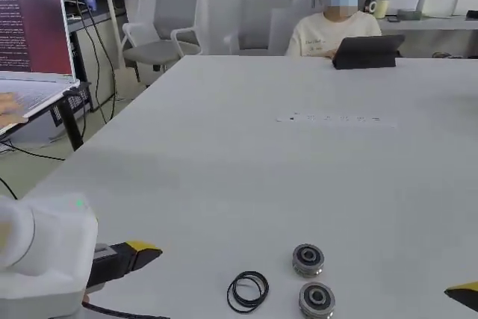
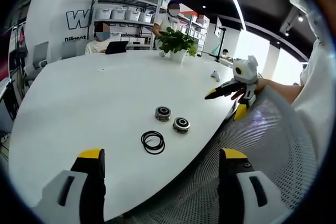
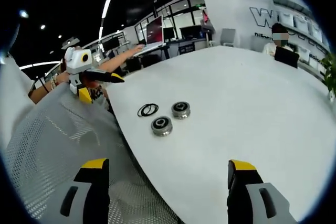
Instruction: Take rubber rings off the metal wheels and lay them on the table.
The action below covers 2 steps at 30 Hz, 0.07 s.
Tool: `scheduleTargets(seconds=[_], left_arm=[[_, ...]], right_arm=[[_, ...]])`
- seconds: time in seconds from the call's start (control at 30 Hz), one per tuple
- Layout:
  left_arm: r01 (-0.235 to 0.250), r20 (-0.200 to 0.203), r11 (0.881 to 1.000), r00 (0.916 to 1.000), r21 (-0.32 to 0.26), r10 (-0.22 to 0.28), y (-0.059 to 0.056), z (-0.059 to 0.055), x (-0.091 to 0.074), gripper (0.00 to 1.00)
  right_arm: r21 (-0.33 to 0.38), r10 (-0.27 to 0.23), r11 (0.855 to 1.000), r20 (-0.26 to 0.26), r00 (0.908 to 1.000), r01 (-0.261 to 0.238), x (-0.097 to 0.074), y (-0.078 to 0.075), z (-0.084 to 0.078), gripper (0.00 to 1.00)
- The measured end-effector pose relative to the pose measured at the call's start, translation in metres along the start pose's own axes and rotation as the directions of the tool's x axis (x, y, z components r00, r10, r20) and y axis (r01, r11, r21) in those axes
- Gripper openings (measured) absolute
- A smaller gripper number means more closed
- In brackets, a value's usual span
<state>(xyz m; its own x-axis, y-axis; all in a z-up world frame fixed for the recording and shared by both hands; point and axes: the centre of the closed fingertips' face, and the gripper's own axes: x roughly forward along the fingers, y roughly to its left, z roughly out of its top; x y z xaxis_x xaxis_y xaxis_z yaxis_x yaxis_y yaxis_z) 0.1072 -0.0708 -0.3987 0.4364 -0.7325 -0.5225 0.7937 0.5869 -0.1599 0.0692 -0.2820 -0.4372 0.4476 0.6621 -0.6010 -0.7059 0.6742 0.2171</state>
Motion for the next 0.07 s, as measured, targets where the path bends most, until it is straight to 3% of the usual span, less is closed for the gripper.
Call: scheduleTargets(seconds=[0.07], left_arm=[[0.000, -0.004, 1.000, 1.0000, 0.002, 0.000, 0.0002, -0.0007, 0.0006, 0.87]], right_arm=[[-0.013, -0.012, 1.000, -0.019, 0.9998, 0.012, 0.0003, -0.0020, -0.0031, 0.93]])
